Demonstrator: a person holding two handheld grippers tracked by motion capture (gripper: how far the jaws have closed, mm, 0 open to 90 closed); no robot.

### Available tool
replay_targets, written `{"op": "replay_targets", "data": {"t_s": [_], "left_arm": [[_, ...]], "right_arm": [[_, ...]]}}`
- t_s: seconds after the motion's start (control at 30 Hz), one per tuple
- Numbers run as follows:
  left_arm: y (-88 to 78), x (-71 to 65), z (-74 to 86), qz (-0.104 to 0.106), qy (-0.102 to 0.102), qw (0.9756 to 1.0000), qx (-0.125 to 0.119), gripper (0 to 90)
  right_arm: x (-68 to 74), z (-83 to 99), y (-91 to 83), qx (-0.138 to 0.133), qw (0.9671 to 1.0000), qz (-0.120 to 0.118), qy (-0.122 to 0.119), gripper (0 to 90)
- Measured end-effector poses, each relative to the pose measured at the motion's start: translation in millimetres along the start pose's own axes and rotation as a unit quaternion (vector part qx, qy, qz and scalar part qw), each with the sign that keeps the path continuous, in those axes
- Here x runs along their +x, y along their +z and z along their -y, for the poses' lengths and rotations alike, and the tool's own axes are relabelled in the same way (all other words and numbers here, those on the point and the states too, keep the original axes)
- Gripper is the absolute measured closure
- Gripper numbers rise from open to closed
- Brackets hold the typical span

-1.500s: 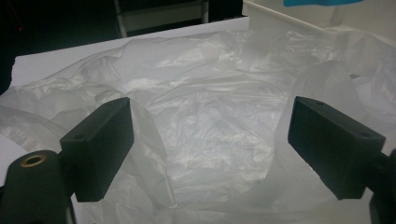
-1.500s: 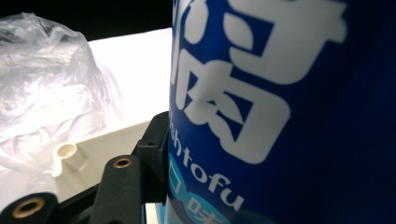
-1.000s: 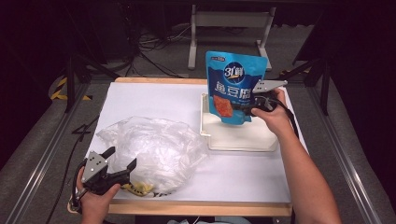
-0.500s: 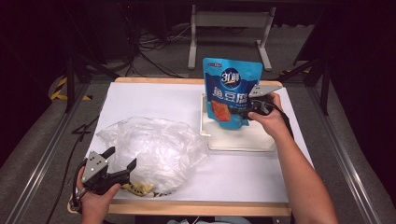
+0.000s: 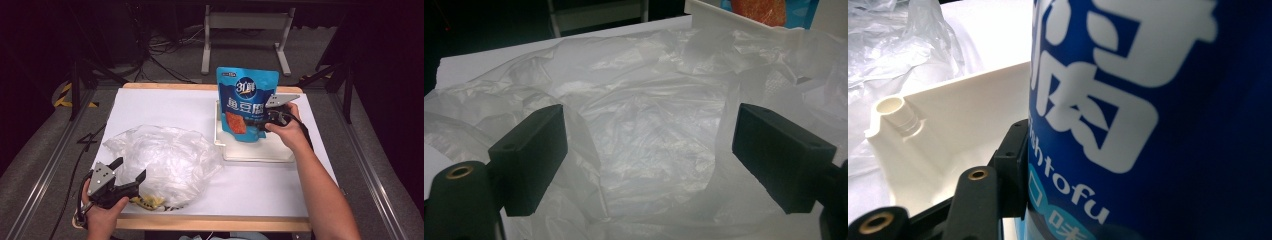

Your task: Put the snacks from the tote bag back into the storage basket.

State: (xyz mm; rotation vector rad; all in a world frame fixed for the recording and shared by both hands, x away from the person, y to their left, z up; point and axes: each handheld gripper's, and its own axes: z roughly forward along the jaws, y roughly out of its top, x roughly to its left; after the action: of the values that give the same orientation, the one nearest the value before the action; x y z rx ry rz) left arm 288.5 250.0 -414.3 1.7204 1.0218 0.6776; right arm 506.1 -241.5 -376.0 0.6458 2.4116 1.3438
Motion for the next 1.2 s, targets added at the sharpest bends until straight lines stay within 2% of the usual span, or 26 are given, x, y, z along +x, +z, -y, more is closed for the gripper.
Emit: {"op": "replay_targets", "data": {"t_s": [0.3,0.57,0.8,1.07,1.2], "left_arm": [[-0.3,-0.9,-0.3,0.000,0.001,1.0000,0.000,15.2],[0.0,-1.1,0.0,0.000,0.001,1.0000,0.000,15.2],[0.0,-0.7,0.3,0.000,0.001,1.0000,0.001,15.2],[-0.1,-1.1,0.2,0.000,0.001,1.0000,0.003,15.2],[-0.2,-1.5,0.2,-0.001,0.002,1.0000,0.002,15.2]], "right_arm": [[-4.9,4.5,-1.9,0.004,0.9999,-0.009,-0.008,46.9],[-7.2,7.3,-3.4,0.013,0.9998,-0.007,-0.015,43.7],[-12.5,9.9,-7.6,0.027,0.9993,0.003,-0.027,35.9],[-17.6,10.0,-14.3,0.034,0.9990,0.022,-0.020,29.0],[-16.9,10.6,-14.3,0.034,0.9990,0.023,-0.015,25.5]]}}
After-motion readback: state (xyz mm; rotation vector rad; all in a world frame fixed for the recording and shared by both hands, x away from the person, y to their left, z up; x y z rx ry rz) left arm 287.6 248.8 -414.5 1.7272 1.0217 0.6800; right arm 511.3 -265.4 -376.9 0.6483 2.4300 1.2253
